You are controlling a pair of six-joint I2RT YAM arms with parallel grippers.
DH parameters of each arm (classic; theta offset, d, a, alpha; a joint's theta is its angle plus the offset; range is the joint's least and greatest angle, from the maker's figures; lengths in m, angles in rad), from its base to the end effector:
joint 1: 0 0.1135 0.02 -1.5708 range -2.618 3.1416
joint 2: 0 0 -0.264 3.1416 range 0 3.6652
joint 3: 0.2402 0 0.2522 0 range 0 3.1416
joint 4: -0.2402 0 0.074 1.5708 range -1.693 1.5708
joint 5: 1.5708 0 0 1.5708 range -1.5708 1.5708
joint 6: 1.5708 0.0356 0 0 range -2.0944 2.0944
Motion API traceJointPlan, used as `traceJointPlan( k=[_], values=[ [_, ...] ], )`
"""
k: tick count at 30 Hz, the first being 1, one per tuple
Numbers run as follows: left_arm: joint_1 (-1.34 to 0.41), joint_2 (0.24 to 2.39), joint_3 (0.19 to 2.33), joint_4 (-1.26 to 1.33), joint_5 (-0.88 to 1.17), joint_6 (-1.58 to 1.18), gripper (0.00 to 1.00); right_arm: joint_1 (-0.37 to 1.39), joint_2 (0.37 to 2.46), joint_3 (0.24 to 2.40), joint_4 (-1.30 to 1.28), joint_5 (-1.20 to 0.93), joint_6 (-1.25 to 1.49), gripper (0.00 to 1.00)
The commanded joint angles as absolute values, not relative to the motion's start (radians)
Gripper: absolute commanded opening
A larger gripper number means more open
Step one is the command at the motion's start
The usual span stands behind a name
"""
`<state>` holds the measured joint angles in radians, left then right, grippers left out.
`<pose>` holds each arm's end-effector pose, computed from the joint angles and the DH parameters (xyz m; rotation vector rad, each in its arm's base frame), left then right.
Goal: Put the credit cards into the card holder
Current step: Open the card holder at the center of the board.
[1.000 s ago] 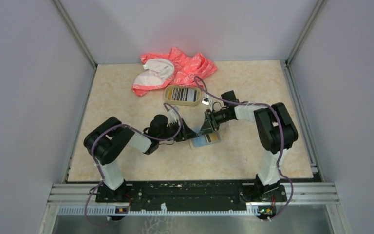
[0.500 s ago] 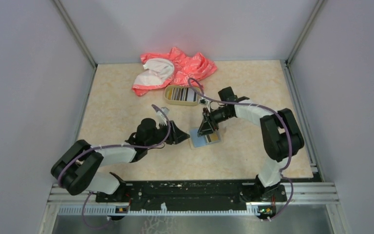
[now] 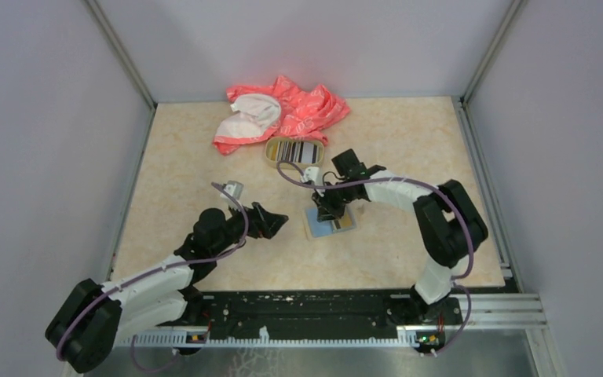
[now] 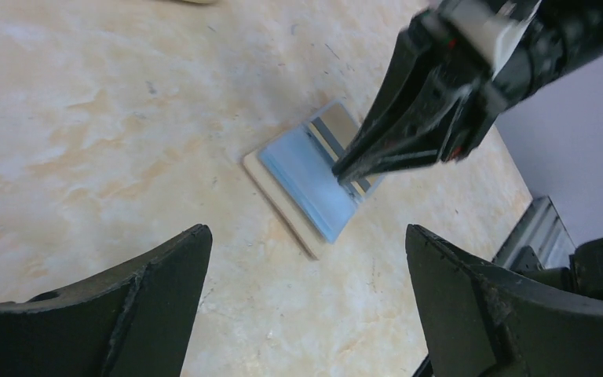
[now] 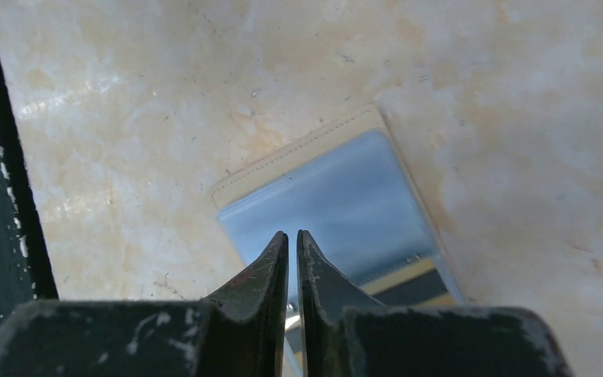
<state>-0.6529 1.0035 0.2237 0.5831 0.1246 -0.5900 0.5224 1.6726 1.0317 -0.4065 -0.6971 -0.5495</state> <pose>0.1575 -0.1261 0.1852 0.1551 1.8731 -0.9917 0.2743 0.1843 0.1900 -1.4709 2.0049 0.8903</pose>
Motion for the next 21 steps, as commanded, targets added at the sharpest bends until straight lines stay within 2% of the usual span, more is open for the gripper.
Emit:
traceJointPlan(
  k=[1, 7, 11, 15, 17, 19, 21],
  values=[
    [-0.638, 0.895, 0.170, 0.541, 0.015, -0.592, 0.99, 0.606, 1.773, 1.061, -0.390, -0.559, -0.541, 0.09],
    [-0.637, 0.834, 0.140, 0.523, 0.028, -0.586, 0.99, 0.617, 1.796, 1.151, -0.508, -0.599, -0.552, 0.10],
    [-0.637, 0.824, 0.148, 0.520, 0.047, -0.562, 0.99, 0.577, 1.644, 1.158, -0.572, -0.701, -0.629, 0.12],
    [-0.637, 0.847, 0.213, 0.483, 0.048, -0.509, 0.99, 0.518, 1.455, 1.118, -0.534, -0.740, -0.670, 0.20],
    [-0.637, 0.874, 0.266, 0.470, 0.036, -0.483, 0.98, 0.478, 1.380, 1.105, -0.509, -0.752, -0.674, 0.36],
    [-0.637, 0.911, 0.322, 0.462, 0.026, -0.458, 0.98, 0.457, 1.346, 1.092, -0.476, -0.741, -0.664, 0.61],
    [-0.635, 0.965, 0.408, 0.438, 0.023, -0.428, 0.98, 0.439, 1.335, 1.077, -0.417, -0.733, -0.621, 0.75]
  ],
)
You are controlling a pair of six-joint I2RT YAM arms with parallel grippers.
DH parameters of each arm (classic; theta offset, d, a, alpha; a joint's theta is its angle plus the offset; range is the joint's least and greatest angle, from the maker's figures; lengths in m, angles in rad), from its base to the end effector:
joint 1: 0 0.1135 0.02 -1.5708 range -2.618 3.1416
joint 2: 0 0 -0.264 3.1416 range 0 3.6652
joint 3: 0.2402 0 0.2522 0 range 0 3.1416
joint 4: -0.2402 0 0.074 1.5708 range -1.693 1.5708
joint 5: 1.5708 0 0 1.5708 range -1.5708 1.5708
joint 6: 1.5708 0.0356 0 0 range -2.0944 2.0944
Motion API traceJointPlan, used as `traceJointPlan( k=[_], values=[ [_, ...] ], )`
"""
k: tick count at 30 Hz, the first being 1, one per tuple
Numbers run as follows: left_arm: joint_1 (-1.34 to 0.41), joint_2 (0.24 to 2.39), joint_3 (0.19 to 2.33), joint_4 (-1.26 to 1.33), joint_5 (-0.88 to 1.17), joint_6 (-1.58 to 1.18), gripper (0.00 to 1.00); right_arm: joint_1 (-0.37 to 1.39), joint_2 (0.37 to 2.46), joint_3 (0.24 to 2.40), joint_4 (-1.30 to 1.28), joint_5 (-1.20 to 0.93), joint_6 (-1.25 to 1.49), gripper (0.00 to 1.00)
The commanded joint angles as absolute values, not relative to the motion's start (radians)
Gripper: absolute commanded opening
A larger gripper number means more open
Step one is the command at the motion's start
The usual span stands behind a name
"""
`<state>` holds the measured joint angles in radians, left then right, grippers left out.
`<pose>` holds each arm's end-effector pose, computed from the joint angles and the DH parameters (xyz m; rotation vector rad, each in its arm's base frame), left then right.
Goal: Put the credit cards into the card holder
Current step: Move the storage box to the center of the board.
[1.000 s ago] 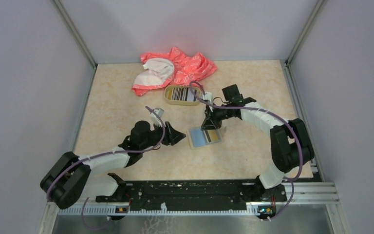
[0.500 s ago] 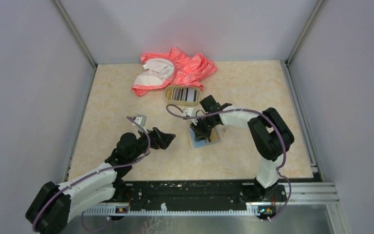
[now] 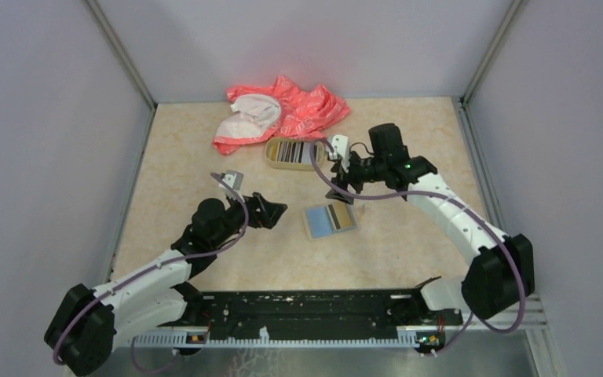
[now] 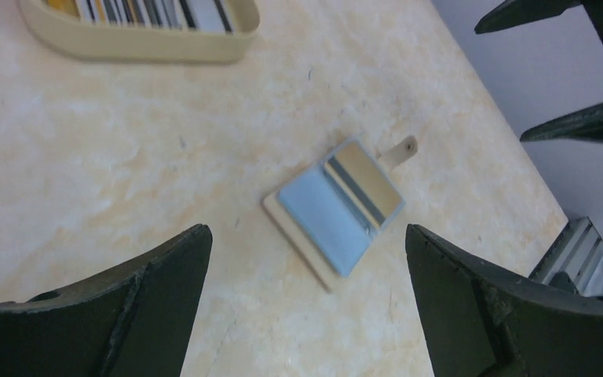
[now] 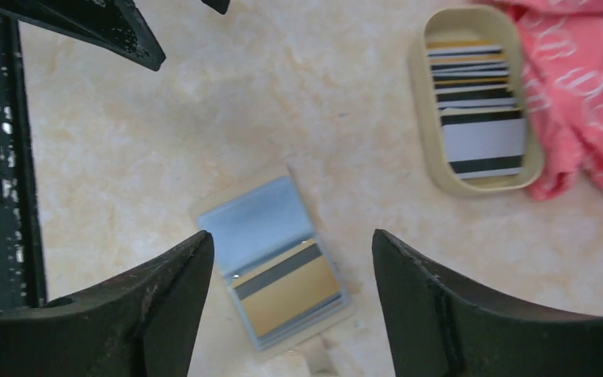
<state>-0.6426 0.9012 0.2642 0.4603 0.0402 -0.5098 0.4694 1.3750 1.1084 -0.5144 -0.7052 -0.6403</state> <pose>0.1565 -0.1190 0.2038 0.1522 1.8241 -0.8657 0.2505 0.1529 0.2946 -1.4489 1.6959 0.7299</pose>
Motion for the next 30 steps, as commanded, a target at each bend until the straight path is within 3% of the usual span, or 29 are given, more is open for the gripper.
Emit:
traceJointPlan(
  k=[1, 7, 11, 16, 20, 25, 30],
  values=[
    [-0.634, 1.007, 0.458, 0.416, 0.022, -0.408, 0.98, 0.430, 1.339, 1.079, -0.393, -0.729, -0.595, 0.79],
    [-0.583, 1.250, 0.714, 0.385, 0.033, -0.449, 0.97, 0.358, 1.487, 1.258, -0.331, -0.695, -0.326, 0.75],
    [-0.551, 1.401, 0.781, 0.493, 0.054, -0.550, 0.94, 0.312, 1.641, 1.336, -0.228, -0.539, -0.066, 0.73],
    [-0.548, 1.512, 0.701, 0.803, 0.053, -0.603, 0.91, 0.312, 1.857, 1.499, -0.313, -0.420, -0.049, 0.72],
    [-0.544, 1.564, 0.646, 0.961, 0.060, -0.611, 0.90, 0.311, 1.995, 1.605, -0.333, -0.406, -0.021, 0.63],
    [-0.543, 1.550, 0.572, 1.081, 0.086, -0.608, 0.90, 0.319, 2.146, 1.776, -0.400, -0.403, 0.025, 0.55],
    [-0.543, 1.525, 0.512, 1.150, 0.088, -0.624, 0.88, 0.335, 2.223, 1.867, -0.430, -0.381, 0.041, 0.54]
  ],
)
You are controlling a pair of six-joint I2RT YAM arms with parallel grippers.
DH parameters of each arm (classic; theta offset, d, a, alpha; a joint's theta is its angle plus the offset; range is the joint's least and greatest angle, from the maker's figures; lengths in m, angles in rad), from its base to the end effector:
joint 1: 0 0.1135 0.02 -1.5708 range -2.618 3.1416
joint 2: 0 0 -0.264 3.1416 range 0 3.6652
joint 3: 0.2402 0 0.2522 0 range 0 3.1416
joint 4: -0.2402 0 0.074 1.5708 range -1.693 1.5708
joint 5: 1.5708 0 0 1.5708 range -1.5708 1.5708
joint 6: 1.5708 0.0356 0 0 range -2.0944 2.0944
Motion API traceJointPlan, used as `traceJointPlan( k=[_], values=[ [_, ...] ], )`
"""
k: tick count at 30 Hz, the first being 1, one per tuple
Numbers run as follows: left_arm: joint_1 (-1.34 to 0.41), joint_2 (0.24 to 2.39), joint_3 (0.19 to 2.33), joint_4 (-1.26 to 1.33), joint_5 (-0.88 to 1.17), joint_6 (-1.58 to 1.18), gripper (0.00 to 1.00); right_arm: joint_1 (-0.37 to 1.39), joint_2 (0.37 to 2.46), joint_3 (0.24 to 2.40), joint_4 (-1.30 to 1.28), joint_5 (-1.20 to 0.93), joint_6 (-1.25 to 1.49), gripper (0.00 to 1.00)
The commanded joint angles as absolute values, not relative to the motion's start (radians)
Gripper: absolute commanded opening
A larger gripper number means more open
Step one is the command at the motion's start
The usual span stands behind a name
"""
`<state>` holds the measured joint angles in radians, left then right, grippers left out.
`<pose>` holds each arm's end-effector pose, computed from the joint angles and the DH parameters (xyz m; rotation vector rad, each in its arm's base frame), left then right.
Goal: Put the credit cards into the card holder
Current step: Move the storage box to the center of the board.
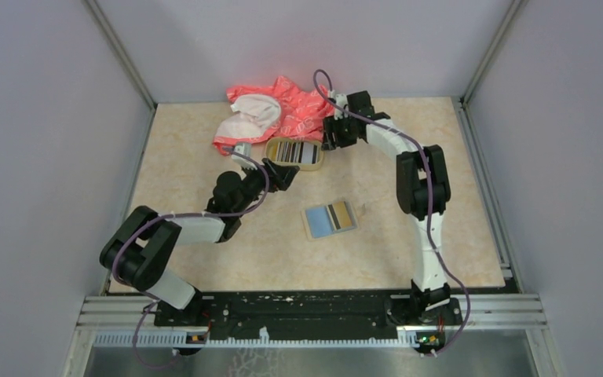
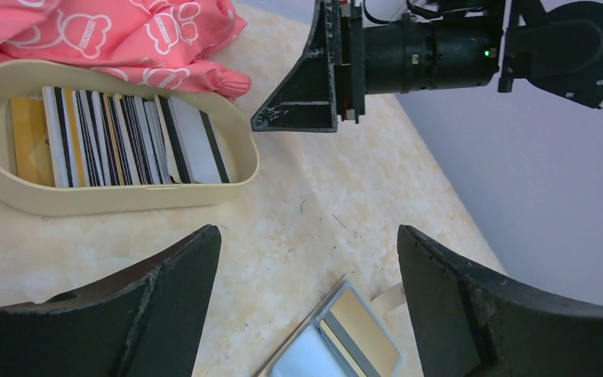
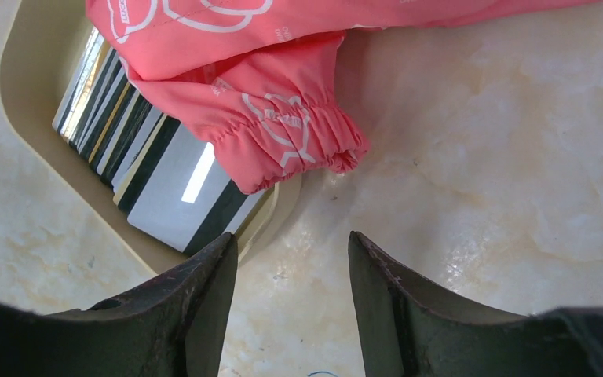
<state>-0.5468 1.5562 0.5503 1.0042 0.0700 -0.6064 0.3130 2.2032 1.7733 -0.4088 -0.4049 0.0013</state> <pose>0.2613 -0.1620 0.2025 0.0085 1.6553 -0.9489 0.4667 0.1658 0.1995 -0.5609 2.3492 0.6326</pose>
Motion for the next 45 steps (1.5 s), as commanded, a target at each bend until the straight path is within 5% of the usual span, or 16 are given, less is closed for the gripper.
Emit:
traceJointPlan(
  k=[1, 15, 25, 45],
  values=[
    [-0.542, 1.524, 0.506, 1.161, 0.089, -0.626, 0.88, 0.337, 2.234, 1.879, -0.433, -0.377, 0.048, 0.53],
    [-0.543, 1.517, 0.476, 1.205, 0.106, -0.641, 0.87, 0.374, 2.289, 1.923, -0.503, -0.258, 0.029, 0.33],
    [-0.543, 1.526, 0.483, 1.201, 0.133, -0.649, 0.87, 0.373, 2.177, 1.767, -0.471, -0.223, -0.029, 0.18],
    [-0.543, 1.531, 0.504, 1.131, 0.215, -0.706, 0.86, 0.273, 2.037, 1.571, -0.488, -0.251, -0.283, 0.15]
  ],
)
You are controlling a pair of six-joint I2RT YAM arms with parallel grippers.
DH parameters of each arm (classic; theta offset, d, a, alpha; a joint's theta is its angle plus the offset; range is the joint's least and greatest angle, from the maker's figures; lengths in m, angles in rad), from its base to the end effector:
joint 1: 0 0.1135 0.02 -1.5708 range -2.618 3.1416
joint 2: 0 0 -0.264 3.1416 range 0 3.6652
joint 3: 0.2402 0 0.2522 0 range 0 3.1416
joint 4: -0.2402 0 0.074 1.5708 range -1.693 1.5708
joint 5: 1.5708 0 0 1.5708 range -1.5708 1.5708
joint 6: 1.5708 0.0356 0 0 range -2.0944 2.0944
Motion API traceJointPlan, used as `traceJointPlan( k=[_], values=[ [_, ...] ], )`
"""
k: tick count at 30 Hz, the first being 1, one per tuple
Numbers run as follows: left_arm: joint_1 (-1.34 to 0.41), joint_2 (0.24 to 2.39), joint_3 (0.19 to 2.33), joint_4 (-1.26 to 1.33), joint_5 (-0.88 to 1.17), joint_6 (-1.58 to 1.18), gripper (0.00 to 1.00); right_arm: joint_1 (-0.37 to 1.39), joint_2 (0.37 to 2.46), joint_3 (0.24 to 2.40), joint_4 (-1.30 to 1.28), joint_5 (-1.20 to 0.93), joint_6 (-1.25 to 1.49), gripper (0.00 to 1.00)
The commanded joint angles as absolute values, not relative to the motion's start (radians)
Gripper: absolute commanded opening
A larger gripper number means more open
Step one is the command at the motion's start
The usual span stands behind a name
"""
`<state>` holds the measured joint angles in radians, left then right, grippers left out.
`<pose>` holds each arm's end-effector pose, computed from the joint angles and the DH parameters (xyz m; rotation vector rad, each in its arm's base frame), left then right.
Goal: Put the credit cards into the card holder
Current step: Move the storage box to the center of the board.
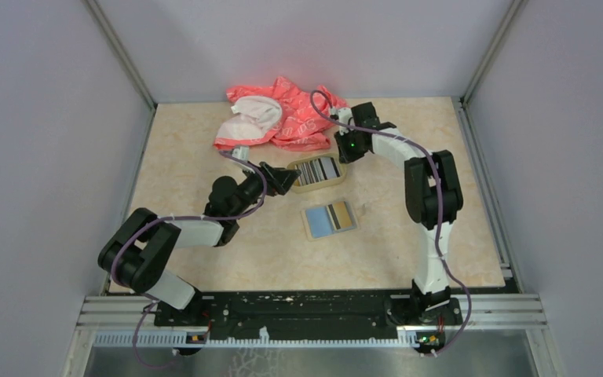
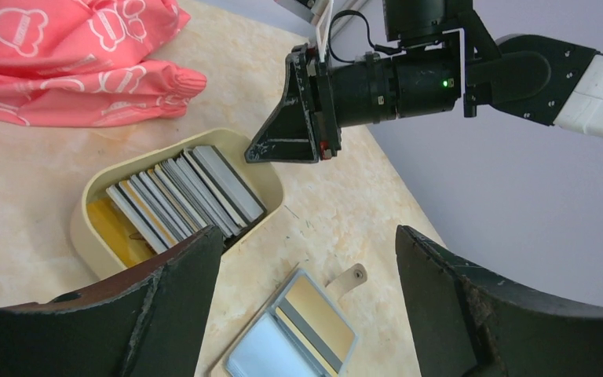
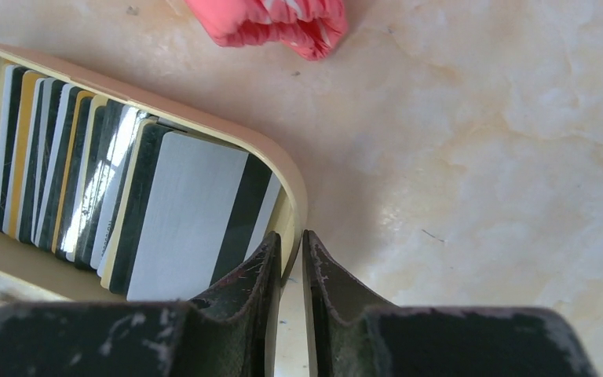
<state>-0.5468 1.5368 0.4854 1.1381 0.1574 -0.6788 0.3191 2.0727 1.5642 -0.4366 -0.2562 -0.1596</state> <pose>0.2478 -0.1573 0.2039 0.0314 1.5865 -1.0938 0.4280 0.1509 0.1902 -0.6971 2.4153 0.3872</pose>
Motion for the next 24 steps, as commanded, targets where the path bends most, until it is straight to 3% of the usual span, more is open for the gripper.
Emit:
traceJointPlan(
  k=[1, 11, 19, 24],
  values=[
    [-0.542, 1.529, 0.506, 1.120, 0.223, -0.710, 0.86, 0.266, 2.042, 1.580, -0.500, -0.258, -0.309, 0.16],
    [-0.543, 1.527, 0.539, 1.000, 0.233, -0.736, 0.85, 0.240, 2.044, 1.619, -0.577, -0.319, -0.481, 0.19],
    [-0.555, 1.581, 0.713, 0.725, 0.228, -0.701, 0.86, 0.240, 1.944, 1.592, -0.548, -0.347, -0.431, 0.39],
    [-0.561, 1.635, 0.825, 0.588, 0.228, -0.697, 0.86, 0.238, 1.877, 1.534, -0.499, -0.388, -0.373, 0.40]
  ],
)
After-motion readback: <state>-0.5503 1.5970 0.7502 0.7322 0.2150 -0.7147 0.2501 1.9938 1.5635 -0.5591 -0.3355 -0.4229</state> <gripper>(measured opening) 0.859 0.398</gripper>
